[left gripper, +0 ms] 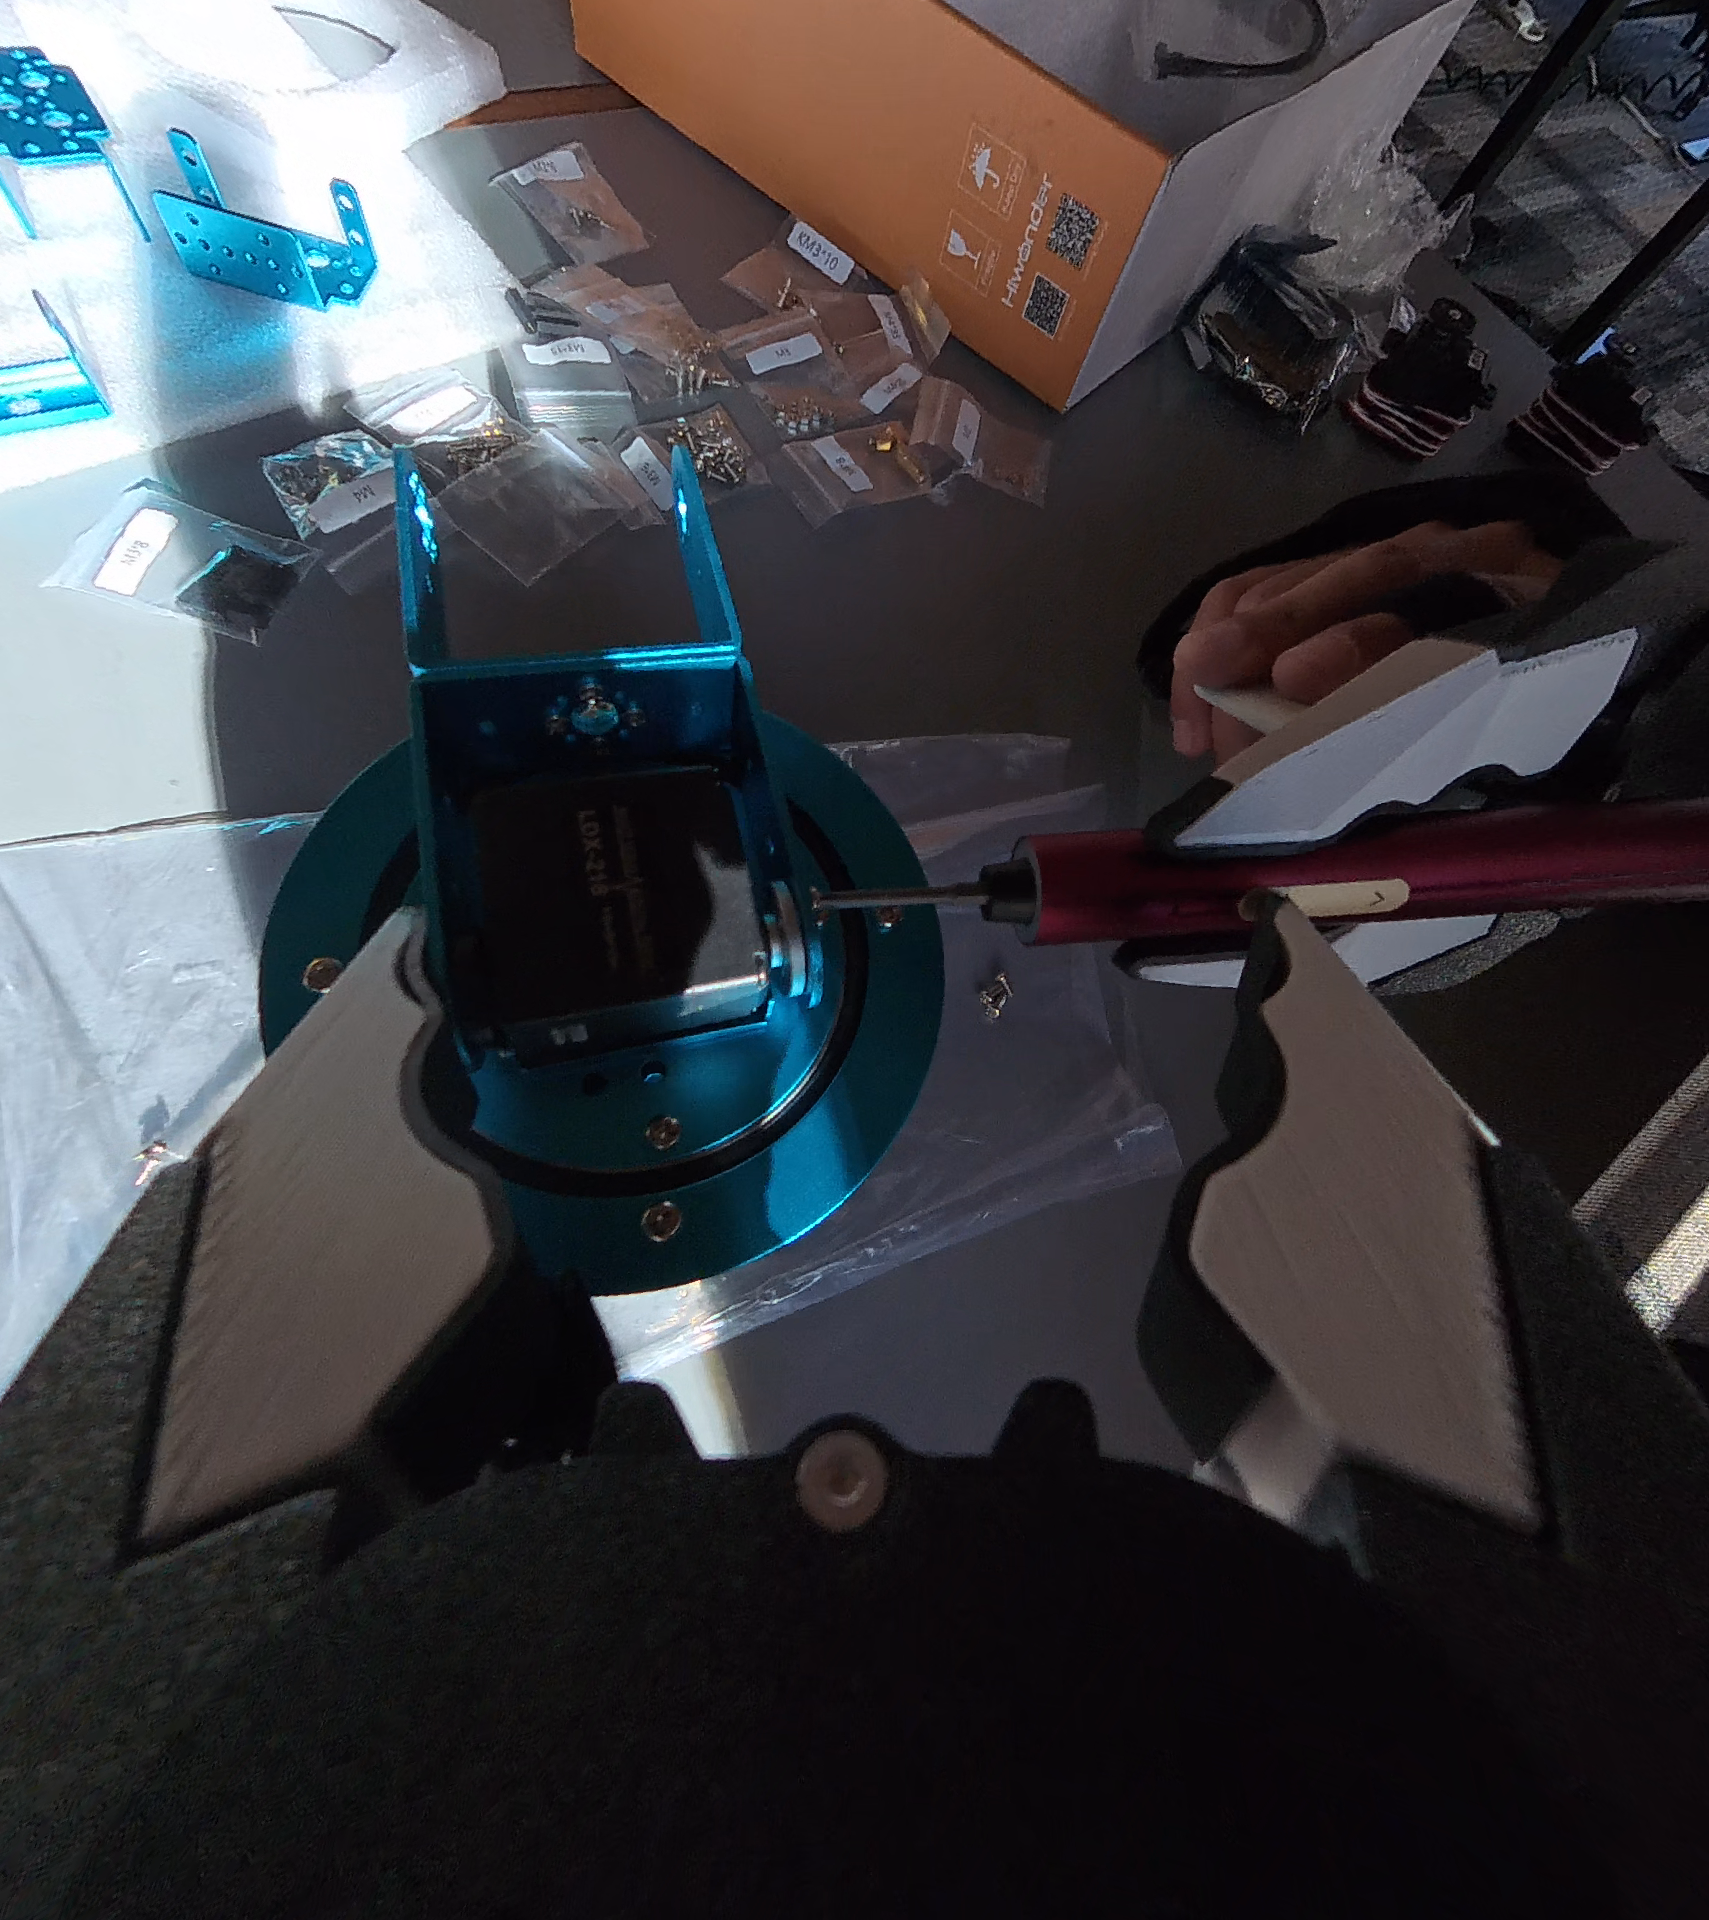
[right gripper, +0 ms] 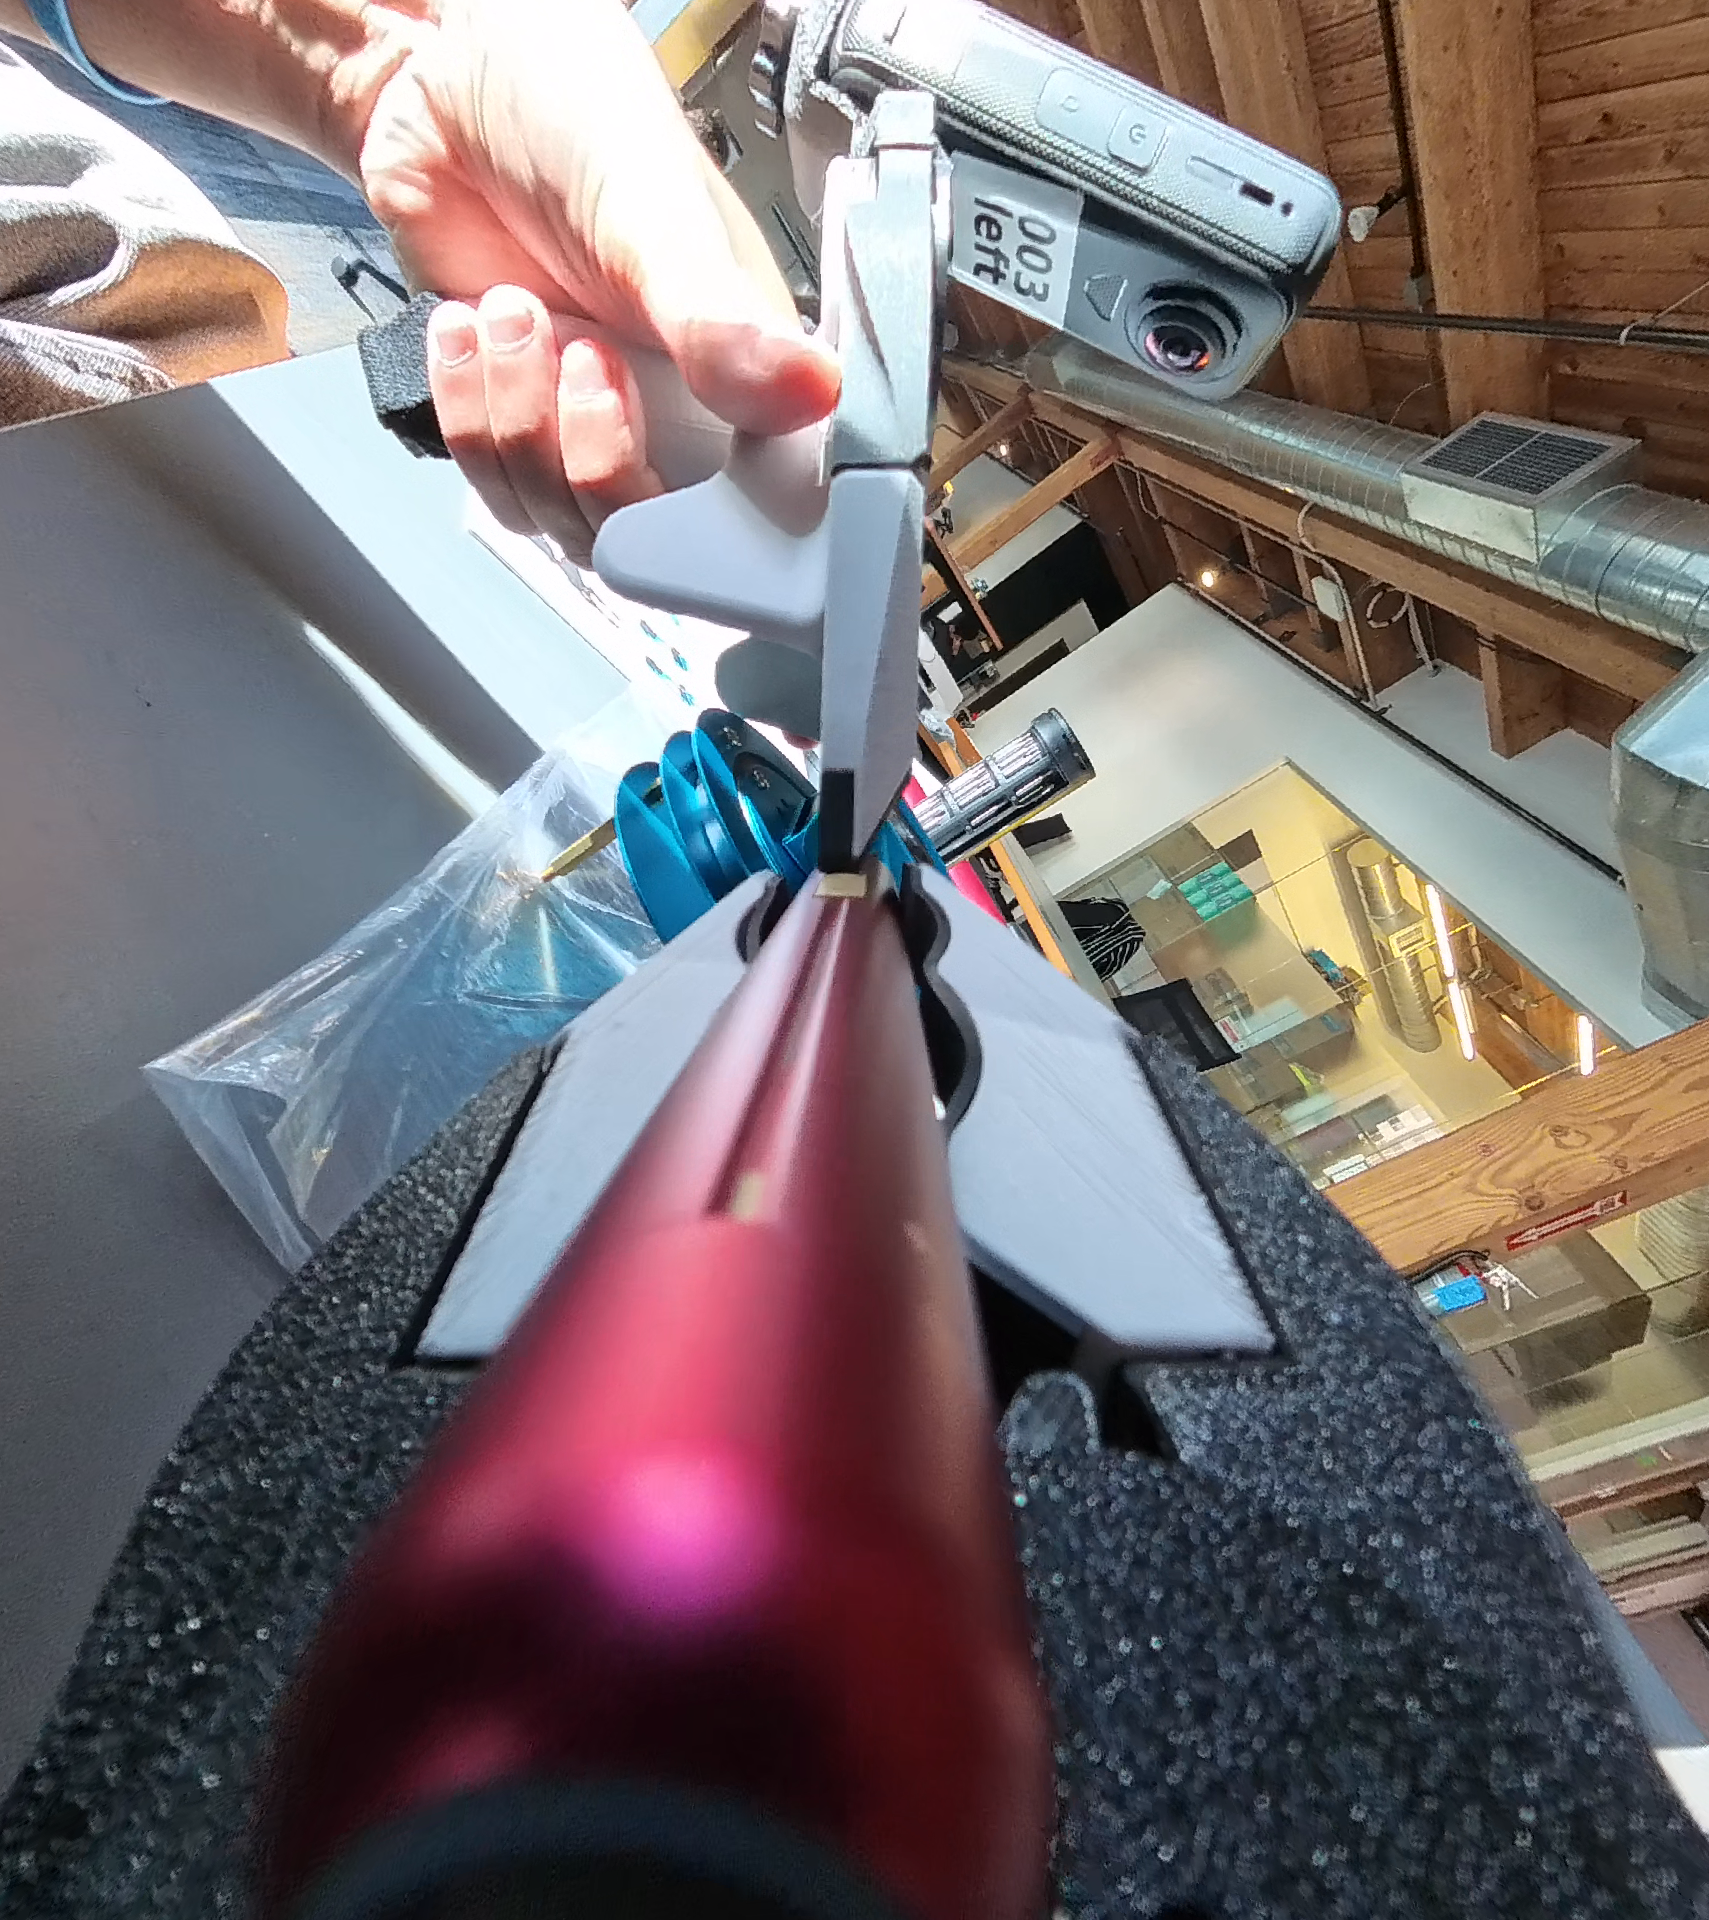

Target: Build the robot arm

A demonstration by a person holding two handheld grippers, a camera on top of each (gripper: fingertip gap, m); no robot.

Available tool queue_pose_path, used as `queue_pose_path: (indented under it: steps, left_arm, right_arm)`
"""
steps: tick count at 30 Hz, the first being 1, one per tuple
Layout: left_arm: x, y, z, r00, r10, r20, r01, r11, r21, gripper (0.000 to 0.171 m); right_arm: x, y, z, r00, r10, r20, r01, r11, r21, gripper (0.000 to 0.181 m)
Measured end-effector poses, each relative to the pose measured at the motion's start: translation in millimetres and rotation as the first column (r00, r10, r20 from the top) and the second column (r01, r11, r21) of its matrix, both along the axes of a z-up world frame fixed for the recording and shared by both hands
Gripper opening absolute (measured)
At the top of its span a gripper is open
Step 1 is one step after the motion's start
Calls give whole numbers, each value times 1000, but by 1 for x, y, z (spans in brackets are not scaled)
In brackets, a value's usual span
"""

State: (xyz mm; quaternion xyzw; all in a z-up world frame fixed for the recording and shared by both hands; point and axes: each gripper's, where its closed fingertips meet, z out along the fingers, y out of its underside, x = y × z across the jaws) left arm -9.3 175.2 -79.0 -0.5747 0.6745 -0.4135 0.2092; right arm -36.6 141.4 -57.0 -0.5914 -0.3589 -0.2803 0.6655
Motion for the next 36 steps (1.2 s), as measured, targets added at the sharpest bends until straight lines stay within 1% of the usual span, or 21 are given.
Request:
queue_pose_path:
  steps: [6, 9, 21, 34, 36]
  left_arm:
    - [1, 1, -1, 1000, 0, 5, 0, 1000, 16, 147]
    - [2, 1, -1, 1000, -2, 7, 2, 1000, 17, 146]
    - [4, 2, -1, 1000, 3, 14, -4, 1000, 19, 145]
    - [3, 2, -2, 1000, 10, 24, -10, 1000, 26, 144]
    - [2, 2, -2, 1000, -3, 25, 2, 1000, 24, 143]
  right_arm:
    - [1, 0, -1, 1000, -4, 22, 4, 1000, 2, 22]
    - [2, 1, -1, 1000, -6, 15, 6, 1000, -2, 25]
    - [5, 2, -1, 1000, -15, -14, 15, 1000, -19, 23]
    - [4, 1, -1, 1000, -16, 8, 17, 1000, -17, 22]
    - [2, 2, 0, 1000, -10, 8, 10, 1000, -16, 24]
